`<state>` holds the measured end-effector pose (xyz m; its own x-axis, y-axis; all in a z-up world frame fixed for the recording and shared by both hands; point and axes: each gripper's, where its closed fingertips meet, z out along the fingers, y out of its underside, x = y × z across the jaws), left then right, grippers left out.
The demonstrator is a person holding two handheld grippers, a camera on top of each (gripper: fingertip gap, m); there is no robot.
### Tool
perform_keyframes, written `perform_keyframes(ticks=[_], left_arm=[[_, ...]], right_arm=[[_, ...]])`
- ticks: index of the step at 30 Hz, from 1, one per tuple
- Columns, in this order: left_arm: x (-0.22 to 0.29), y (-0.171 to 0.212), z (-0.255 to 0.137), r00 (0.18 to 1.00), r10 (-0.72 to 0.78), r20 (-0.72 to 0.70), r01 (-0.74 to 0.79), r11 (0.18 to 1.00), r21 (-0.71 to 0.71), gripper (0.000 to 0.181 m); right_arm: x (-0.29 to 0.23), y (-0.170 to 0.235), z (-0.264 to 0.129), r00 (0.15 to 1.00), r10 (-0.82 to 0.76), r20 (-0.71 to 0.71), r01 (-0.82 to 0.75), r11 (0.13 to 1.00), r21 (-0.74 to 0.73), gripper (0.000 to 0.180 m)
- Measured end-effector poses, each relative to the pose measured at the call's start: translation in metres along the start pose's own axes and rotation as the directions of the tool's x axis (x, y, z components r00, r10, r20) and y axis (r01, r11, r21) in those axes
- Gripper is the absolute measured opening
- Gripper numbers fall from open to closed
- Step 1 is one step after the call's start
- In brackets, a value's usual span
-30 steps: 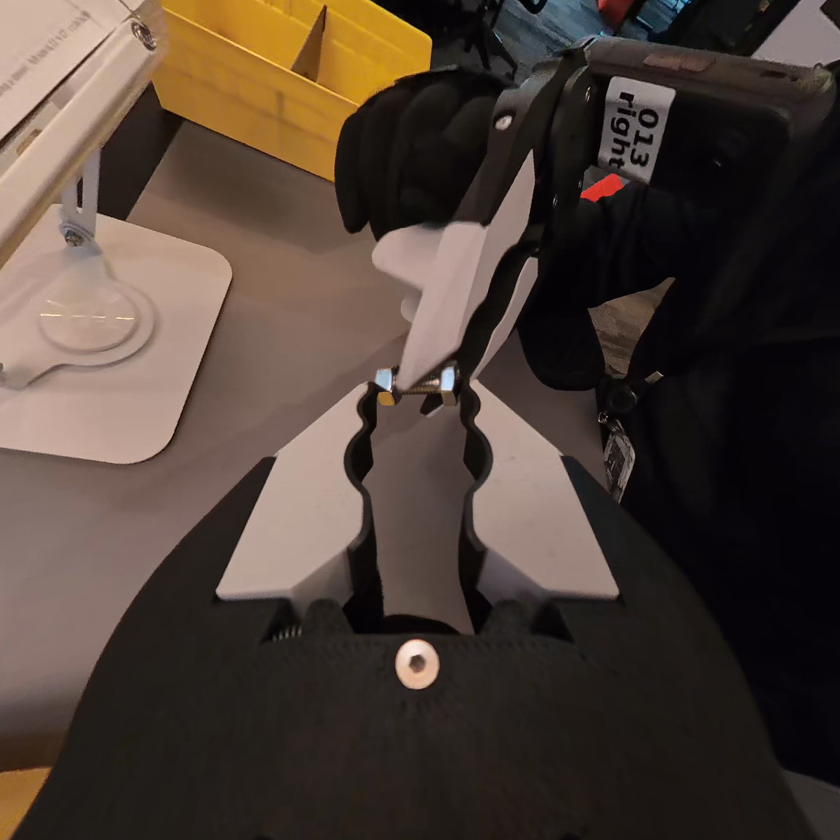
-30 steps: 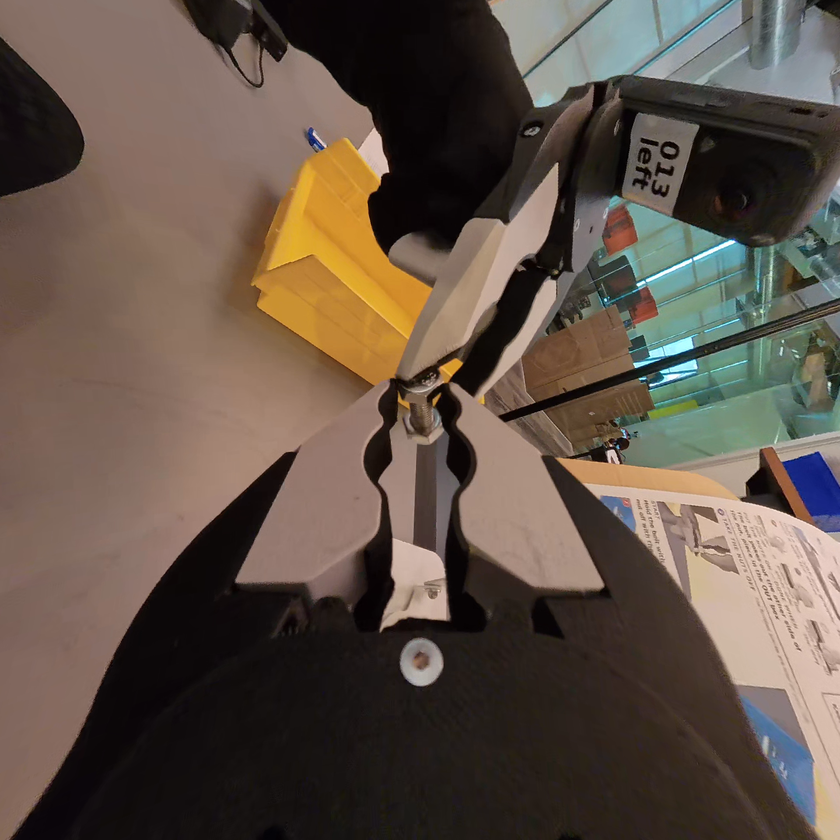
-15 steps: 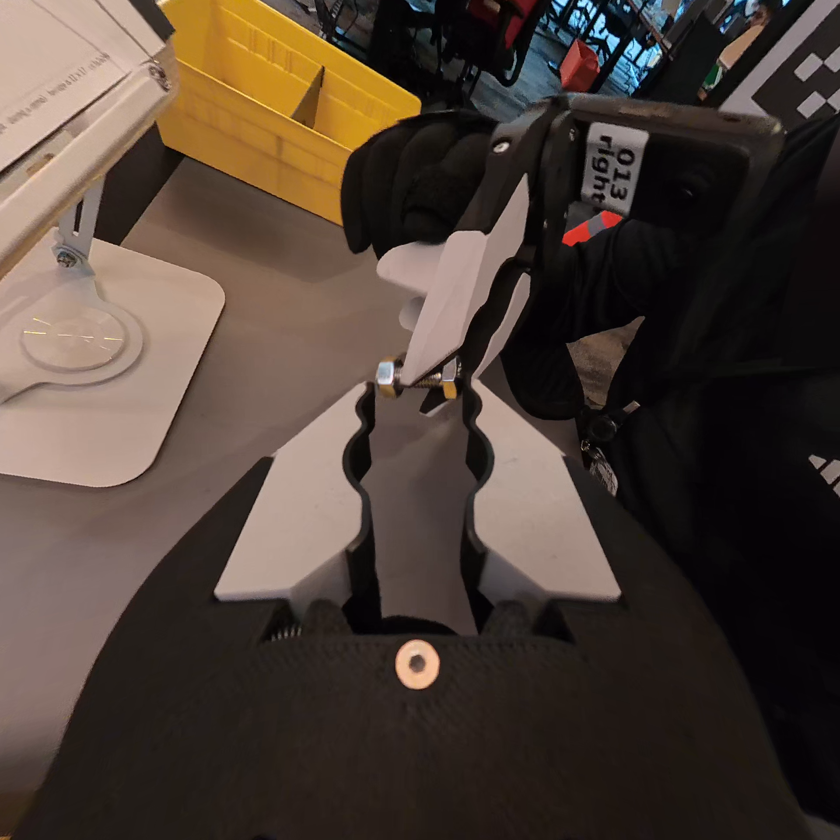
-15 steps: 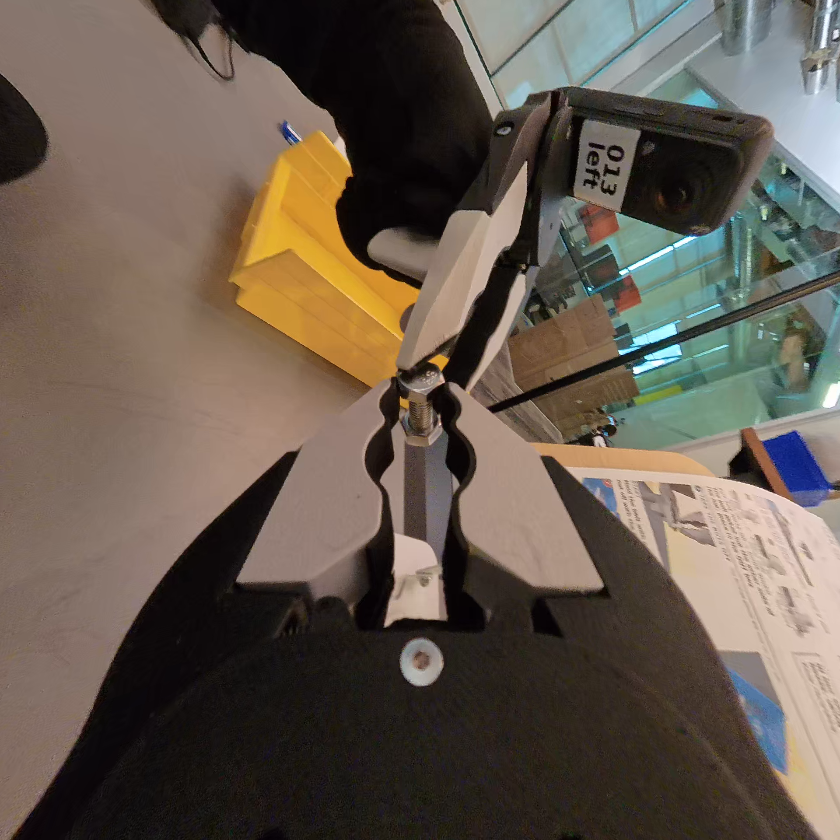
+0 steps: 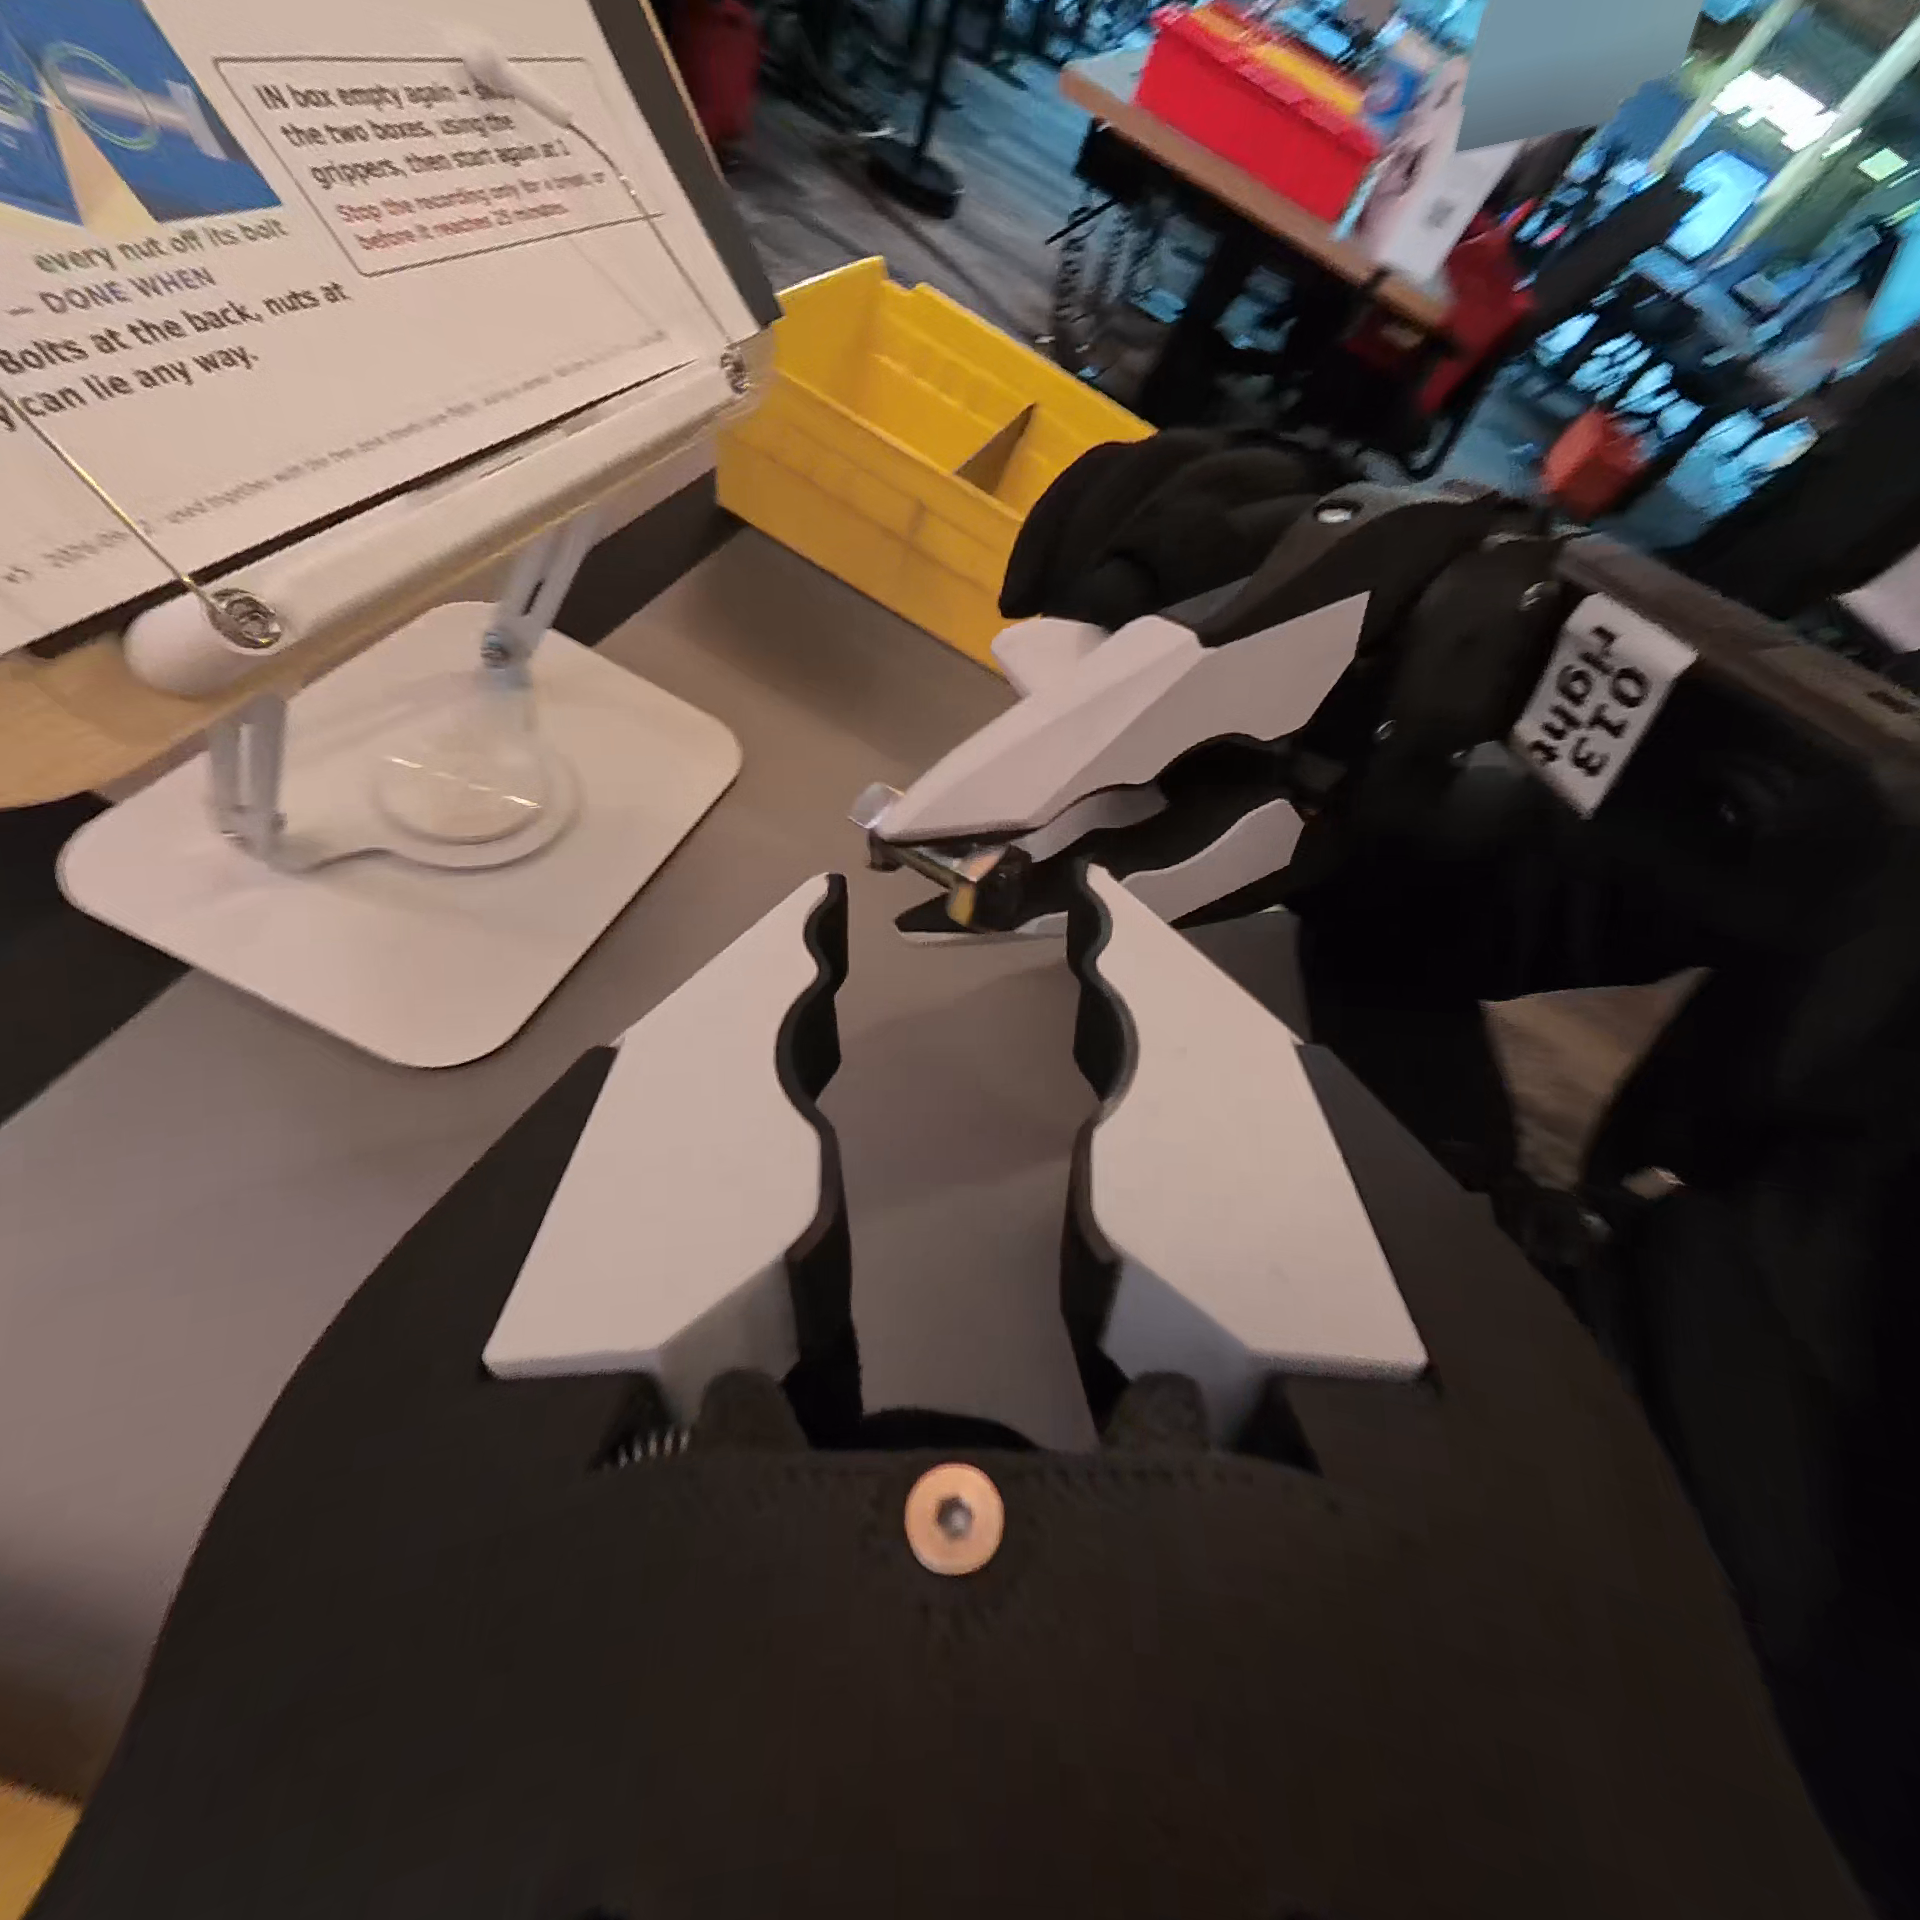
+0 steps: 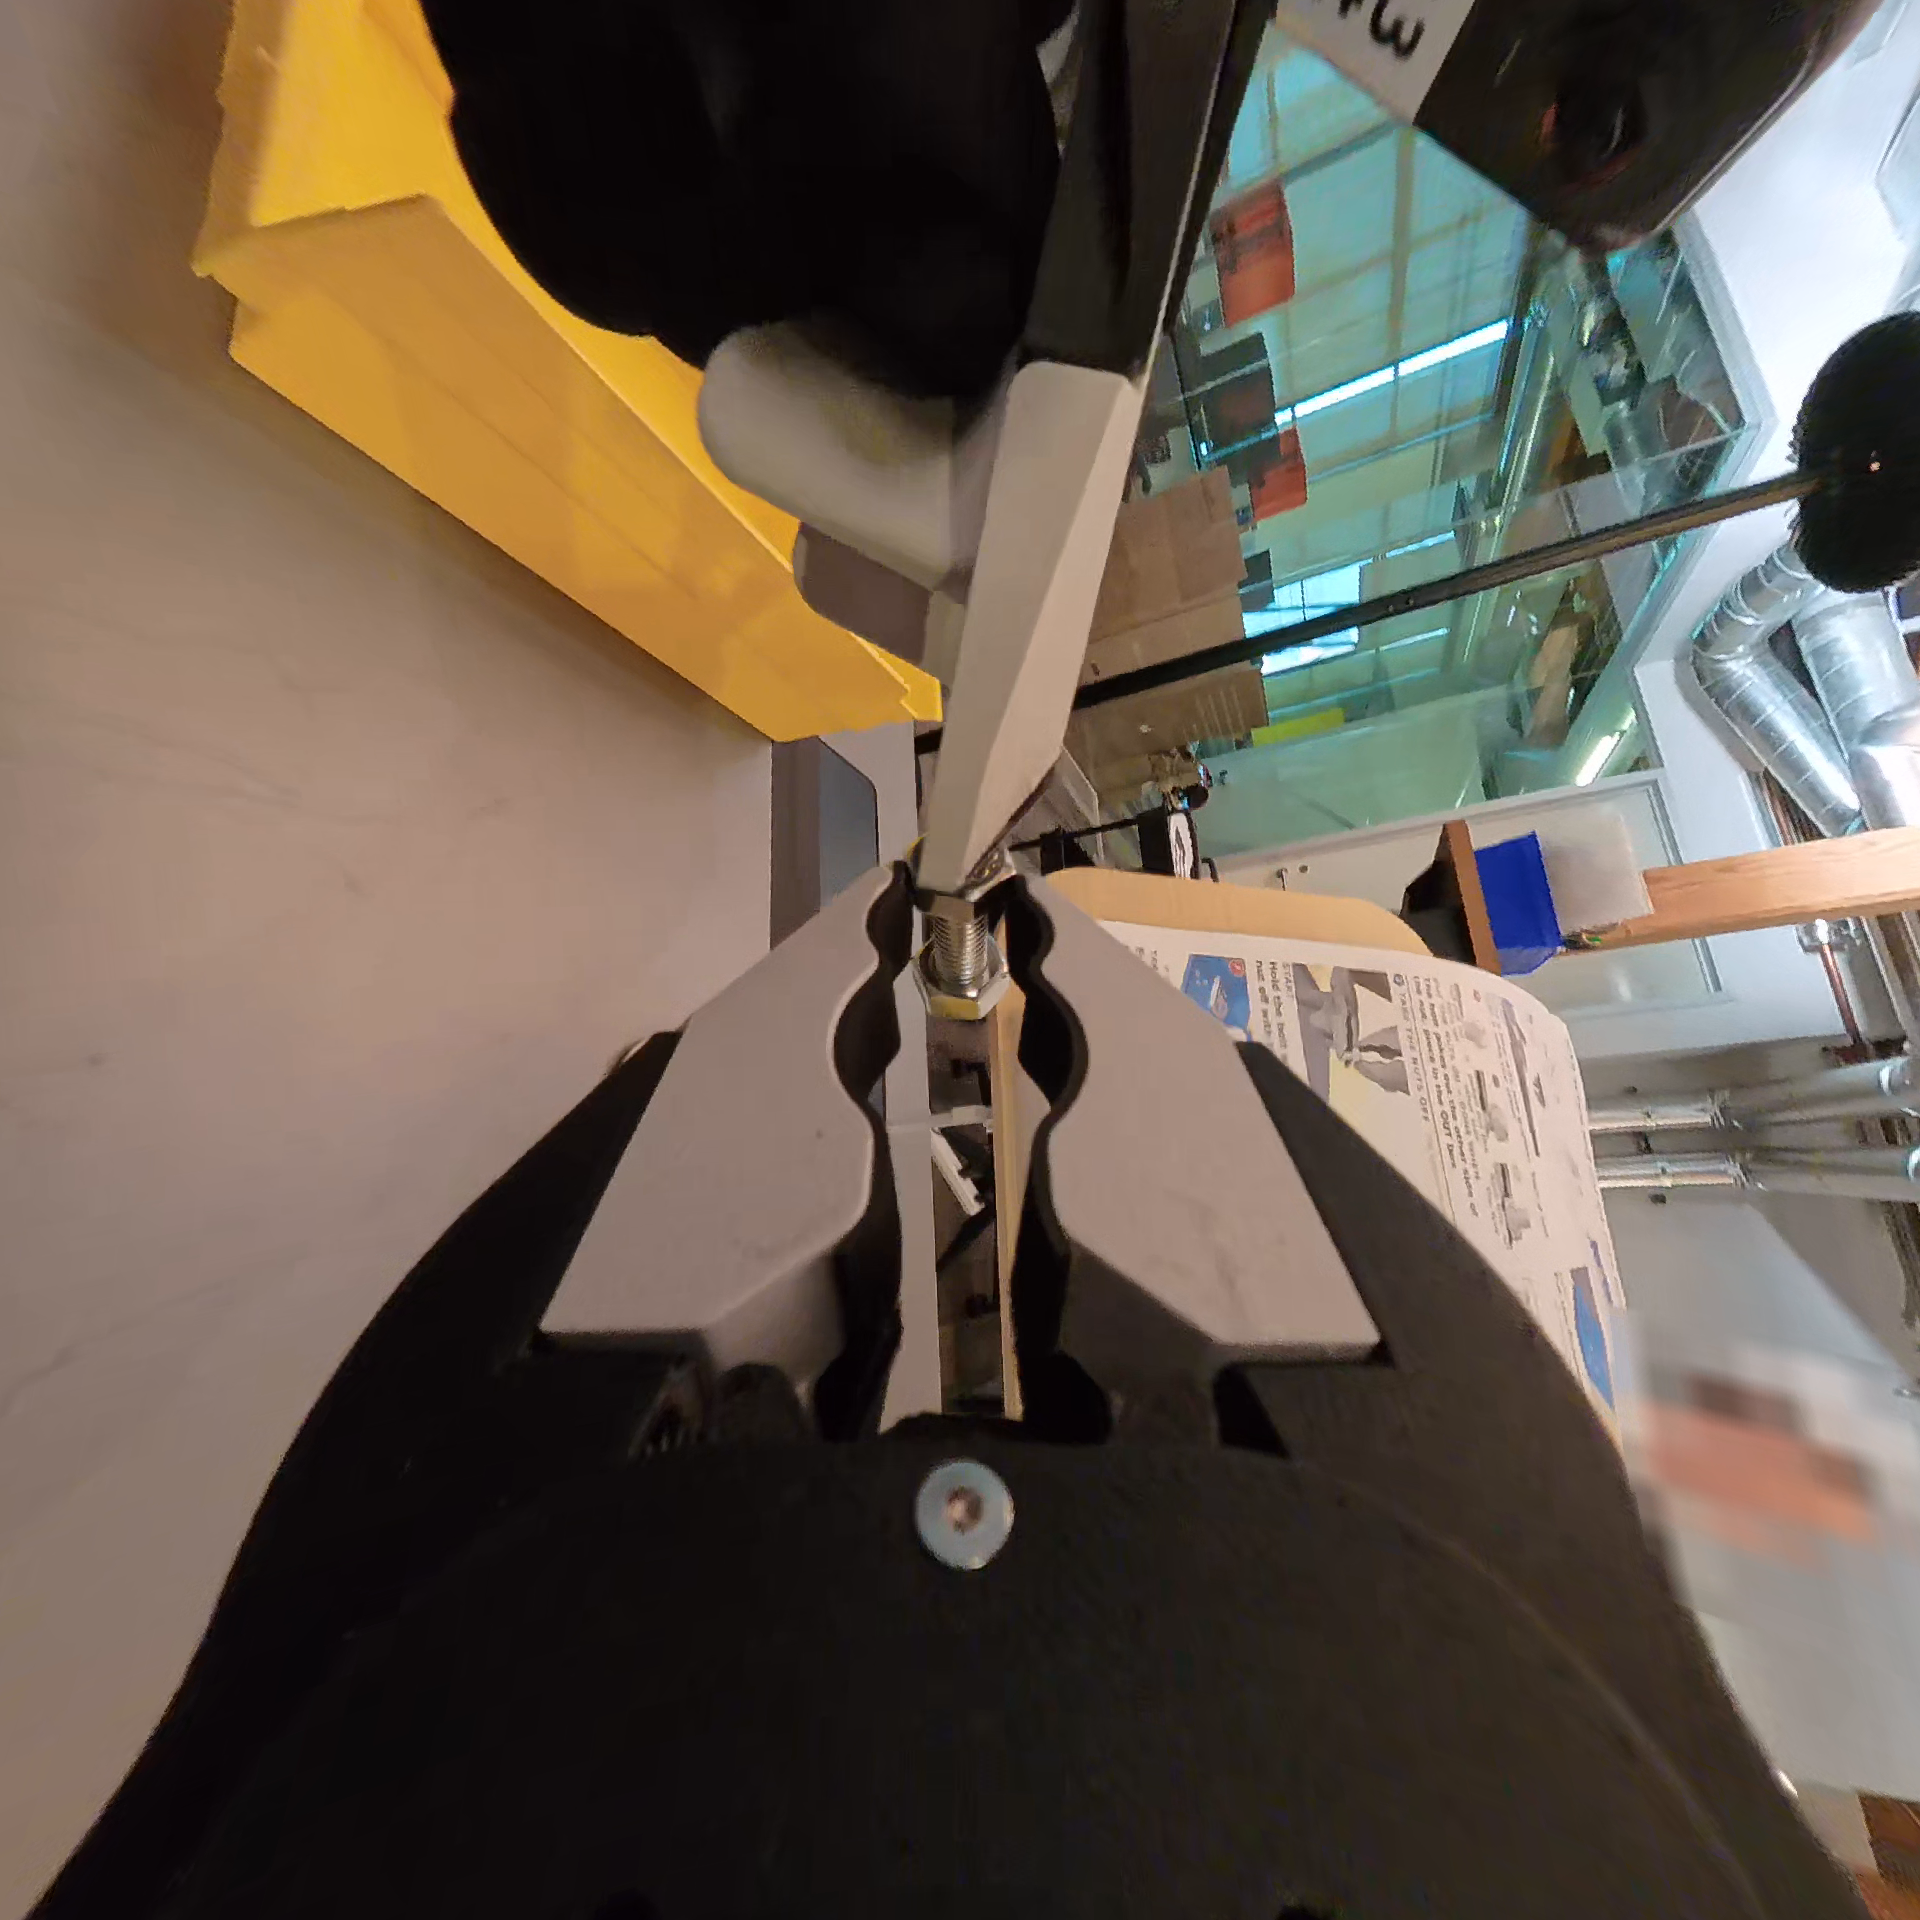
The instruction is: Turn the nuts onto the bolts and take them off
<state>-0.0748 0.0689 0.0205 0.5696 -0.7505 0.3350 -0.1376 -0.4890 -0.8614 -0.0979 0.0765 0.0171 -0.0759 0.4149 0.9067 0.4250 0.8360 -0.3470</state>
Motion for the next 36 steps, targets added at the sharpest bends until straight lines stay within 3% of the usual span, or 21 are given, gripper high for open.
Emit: perform_keyframes(ticks=[7,11,15,20,23,25,28,30,36], left_arm=[[-0.013,-0.001,0.010,0.989,0.025,0.147,-0.027,1.000,0.010,0.035],[-0.013,-0.001,0.013,0.980,0.058,0.191,-0.060,0.998,0.004,0.019],[-0.013,-0.003,0.014,0.973,0.091,0.213,-0.095,0.995,0.012,0.017],[-0.016,-0.008,0.010,0.966,0.113,0.233,-0.127,0.991,0.045,0.017],[-0.007,-0.018,0.003,0.965,0.169,0.202,-0.197,0.972,0.127,0.017],[0.002,-0.026,-0.003,0.958,0.217,0.188,-0.253,0.948,0.195,0.016],[0.009,-0.035,-0.010,0.919,0.308,0.246,-0.367,0.897,0.246,0.016],[0.010,-0.038,-0.010,0.857,0.395,0.330,-0.475,0.854,0.214,0.017],[0.023,-0.039,0.006,0.520,0.691,0.501,-0.773,0.631,-0.069,0.016]], right_arm=[[0.003,0.006,0.006,0.999,0.013,-0.035,-0.016,0.997,-0.070,0.016],[0.004,0.012,0.009,0.999,0.010,-0.053,-0.016,0.993,-0.118,0.016],[0.007,0.013,0.009,0.998,0.015,-0.065,-0.022,0.993,-0.115,0.016],[0.016,0.012,0.001,0.996,0.076,-0.046,-0.077,0.996,-0.042,0.033],[0.028,0.019,-0.012,0.962,0.272,0.035,-0.274,0.958,0.080,0.034],[0.036,0.029,-0.021,0.858,0.488,0.159,-0.510,0.847,0.149,0.033],[0.057,0.030,-0.040,0.555,0.729,0.400,-0.832,0.492,0.259,0.029],[0.060,0.028,-0.046,0.360,0.747,0.559,-0.933,0.279,0.227,0.026],[0.044,0.009,-0.045,-0.027,0.595,0.803,-0.999,-0.048,0.001,0.030]])
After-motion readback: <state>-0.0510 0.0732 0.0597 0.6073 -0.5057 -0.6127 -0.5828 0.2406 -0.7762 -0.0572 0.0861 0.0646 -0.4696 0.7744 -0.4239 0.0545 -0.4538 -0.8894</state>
